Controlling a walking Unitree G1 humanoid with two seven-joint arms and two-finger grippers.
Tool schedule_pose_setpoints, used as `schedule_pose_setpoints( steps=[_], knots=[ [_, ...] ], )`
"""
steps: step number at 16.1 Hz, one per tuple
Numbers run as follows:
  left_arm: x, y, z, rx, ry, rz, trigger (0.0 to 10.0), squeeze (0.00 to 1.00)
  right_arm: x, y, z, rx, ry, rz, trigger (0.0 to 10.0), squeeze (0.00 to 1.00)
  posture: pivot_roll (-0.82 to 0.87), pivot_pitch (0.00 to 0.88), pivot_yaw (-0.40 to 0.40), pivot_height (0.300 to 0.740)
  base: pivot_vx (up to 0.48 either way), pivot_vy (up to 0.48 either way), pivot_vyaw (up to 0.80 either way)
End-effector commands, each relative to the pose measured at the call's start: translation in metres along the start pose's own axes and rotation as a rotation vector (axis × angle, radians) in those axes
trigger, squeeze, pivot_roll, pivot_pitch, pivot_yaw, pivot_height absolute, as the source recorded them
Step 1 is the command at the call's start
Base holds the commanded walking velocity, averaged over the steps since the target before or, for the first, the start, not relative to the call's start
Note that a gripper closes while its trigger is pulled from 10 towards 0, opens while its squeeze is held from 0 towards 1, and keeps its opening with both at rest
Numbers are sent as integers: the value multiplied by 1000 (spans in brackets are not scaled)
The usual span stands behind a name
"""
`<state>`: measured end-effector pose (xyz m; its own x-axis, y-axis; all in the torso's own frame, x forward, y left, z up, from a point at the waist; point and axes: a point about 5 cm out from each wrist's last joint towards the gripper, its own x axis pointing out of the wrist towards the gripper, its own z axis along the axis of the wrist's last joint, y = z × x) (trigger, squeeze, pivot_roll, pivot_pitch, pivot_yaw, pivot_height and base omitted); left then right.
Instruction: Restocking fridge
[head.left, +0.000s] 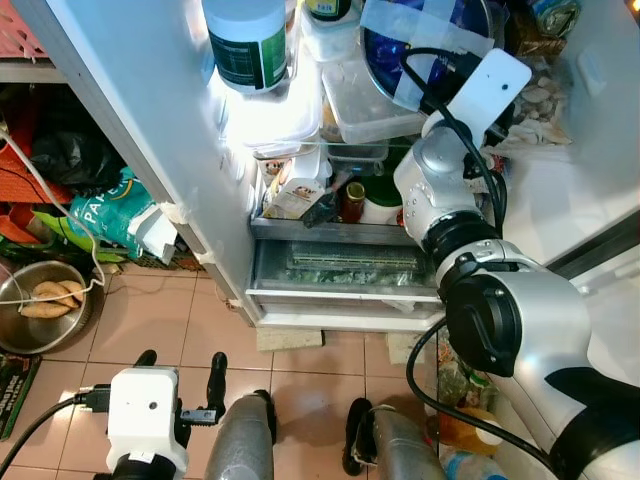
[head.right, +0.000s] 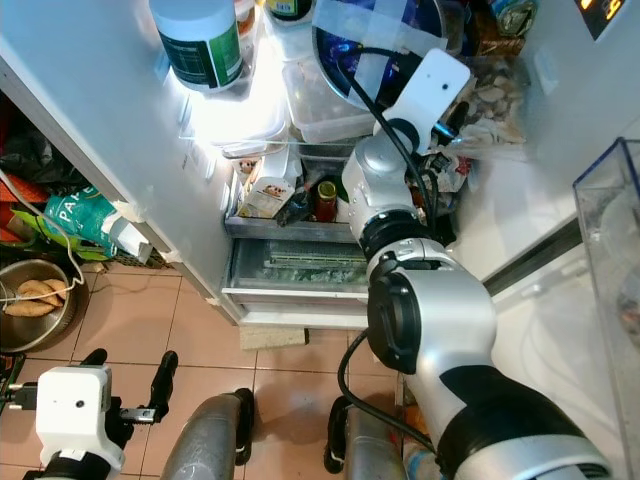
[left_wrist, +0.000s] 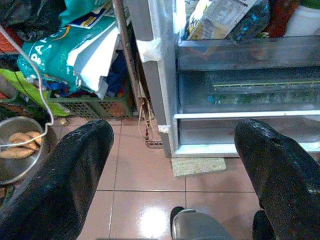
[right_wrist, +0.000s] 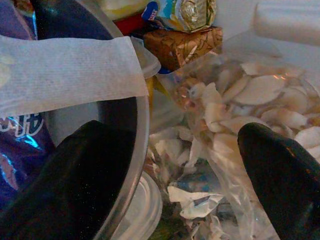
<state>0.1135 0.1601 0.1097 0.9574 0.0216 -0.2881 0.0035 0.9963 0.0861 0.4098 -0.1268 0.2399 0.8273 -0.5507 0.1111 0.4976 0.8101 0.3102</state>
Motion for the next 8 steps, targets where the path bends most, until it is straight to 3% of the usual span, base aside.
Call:
schedule_pose_setpoints(
  steps=[1, 8],
  knots=[
    [1, 5, -6, 20, 31, 21, 10000, 0, -3, -8, -18, -42, 68, -14, 10000, 1000, 426, 245, 0, 740, 0, 0, 0],
    [18, 9, -4, 46, -8, 22, 10000, 0, 1, -11, -12, -77, -2, 14, 10000, 1000, 401, 199, 12, 740, 0, 0, 0]
  ],
)
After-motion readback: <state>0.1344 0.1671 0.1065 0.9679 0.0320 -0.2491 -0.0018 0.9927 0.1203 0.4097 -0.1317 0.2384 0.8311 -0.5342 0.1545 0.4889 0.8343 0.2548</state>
